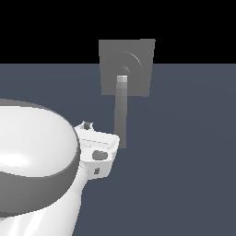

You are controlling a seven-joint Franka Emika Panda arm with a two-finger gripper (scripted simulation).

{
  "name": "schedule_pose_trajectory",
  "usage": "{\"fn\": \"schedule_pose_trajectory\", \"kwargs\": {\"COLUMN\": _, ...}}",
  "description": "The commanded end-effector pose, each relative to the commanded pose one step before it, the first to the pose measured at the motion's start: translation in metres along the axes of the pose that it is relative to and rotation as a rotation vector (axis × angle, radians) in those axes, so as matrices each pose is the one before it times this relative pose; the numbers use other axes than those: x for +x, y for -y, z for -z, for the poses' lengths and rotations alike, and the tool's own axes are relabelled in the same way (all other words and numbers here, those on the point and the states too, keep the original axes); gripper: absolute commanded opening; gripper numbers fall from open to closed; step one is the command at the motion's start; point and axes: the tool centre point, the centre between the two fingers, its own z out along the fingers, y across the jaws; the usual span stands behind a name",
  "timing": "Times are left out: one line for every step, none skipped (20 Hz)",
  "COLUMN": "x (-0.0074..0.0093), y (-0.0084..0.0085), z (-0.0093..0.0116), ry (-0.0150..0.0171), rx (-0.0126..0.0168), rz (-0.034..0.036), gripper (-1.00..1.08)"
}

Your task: Turn on the faucet by rotating a designated handle.

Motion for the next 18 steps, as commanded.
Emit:
{"fn": "schedule_pose_trajectory", "kwargs": {"x": -0.01126, "y": -0.02755, "z": 0.00704, "ry": 0.04483, "rx": -0.0377, "rz": 0.10146, "gripper": -1.0}}
{"fn": "schedule_pose_trajectory", "kwargs": {"x": -0.00419, "y": -0.00677, "z": 0.00182, "ry": 0.01378, "rx": -0.00899, "rz": 0.02919, "gripper": -1.0}}
{"fn": "schedule_pose_trajectory", "kwargs": {"x": -0.00381, "y": -0.00593, "z": 0.00158, "ry": 0.01227, "rx": -0.00789, "rz": 0.02572, "gripper": -1.0}}
{"fn": "schedule_pose_trajectory", "kwargs": {"x": -0.00339, "y": -0.0051, "z": 0.00135, "ry": 0.01072, "rx": -0.0068, "rz": 0.02226, "gripper": -1.0}}
{"fn": "schedule_pose_trajectory", "kwargs": {"x": -0.00294, "y": -0.00428, "z": 0.00113, "ry": 0.00913, "rx": -0.00572, "rz": 0.01881, "gripper": -1.0}}
{"fn": "schedule_pose_trajectory", "kwargs": {"x": -0.00245, "y": -0.00348, "z": 0.00092, "ry": 0.00752, "rx": -0.00466, "rz": 0.01538, "gripper": -1.0}}
{"fn": "schedule_pose_trajectory", "kwargs": {"x": -0.00193, "y": -0.00269, "z": 0.00071, "ry": 0.00587, "rx": -0.00361, "rz": 0.01195, "gripper": -1.0}}
{"fn": "schedule_pose_trajectory", "kwargs": {"x": -0.0014, "y": -0.00192, "z": 0.0005, "ry": 0.00421, "rx": -0.00258, "rz": 0.00854, "gripper": -1.0}}
{"fn": "schedule_pose_trajectory", "kwargs": {"x": -0.00085, "y": -0.00115, "z": 0.0003, "ry": 0.00254, "rx": -0.00155, "rz": 0.00514, "gripper": -1.0}}
{"fn": "schedule_pose_trajectory", "kwargs": {"x": -0.00028, "y": -0.00038, "z": 0.0001, "ry": 0.00084, "rx": -0.00051, "rz": 0.00169, "gripper": -1.0}}
{"fn": "schedule_pose_trajectory", "kwargs": {"x": 0.0, "y": 0.0, "z": 0.0, "ry": 0.0, "rx": 0.0, "rz": 0.0, "gripper": -1.0}}
{"fn": "schedule_pose_trajectory", "kwargs": {"x": 0.0, "y": 0.0, "z": 0.0, "ry": 0.0, "rx": 0.0, "rz": 0.0, "gripper": -1.0}}
{"fn": "schedule_pose_trajectory", "kwargs": {"x": 0.0, "y": 0.0, "z": 0.0, "ry": 0.0, "rx": 0.0, "rz": 0.0, "gripper": -1.0}}
{"fn": "schedule_pose_trajectory", "kwargs": {"x": 0.00036, "y": 0.00027, "z": -0.00013, "ry": -0.00113, "rx": 0.00029, "rz": -0.00209, "gripper": -1.0}}
{"fn": "schedule_pose_trajectory", "kwargs": {"x": 0.00029, "y": -0.00367, "z": 0.00003, "ry": 0.0, "rx": 0.0, "rz": 0.0, "gripper": -1.0}}
{"fn": "schedule_pose_trajectory", "kwargs": {"x": 0.00029, "y": -0.00368, "z": 0.00003, "ry": 0.0, "rx": 0.0, "rz": 0.0, "gripper": -1.0}}
{"fn": "schedule_pose_trajectory", "kwargs": {"x": 0.00029, "y": -0.0037, "z": 0.00003, "ry": 0.0, "rx": 0.0, "rz": 0.0, "gripper": -1.0}}
{"fn": "schedule_pose_trajectory", "kwargs": {"x": 0.00029, "y": -0.00371, "z": 0.00003, "ry": 0.0, "rx": 0.0, "rz": 0.0, "gripper": -1.0}}
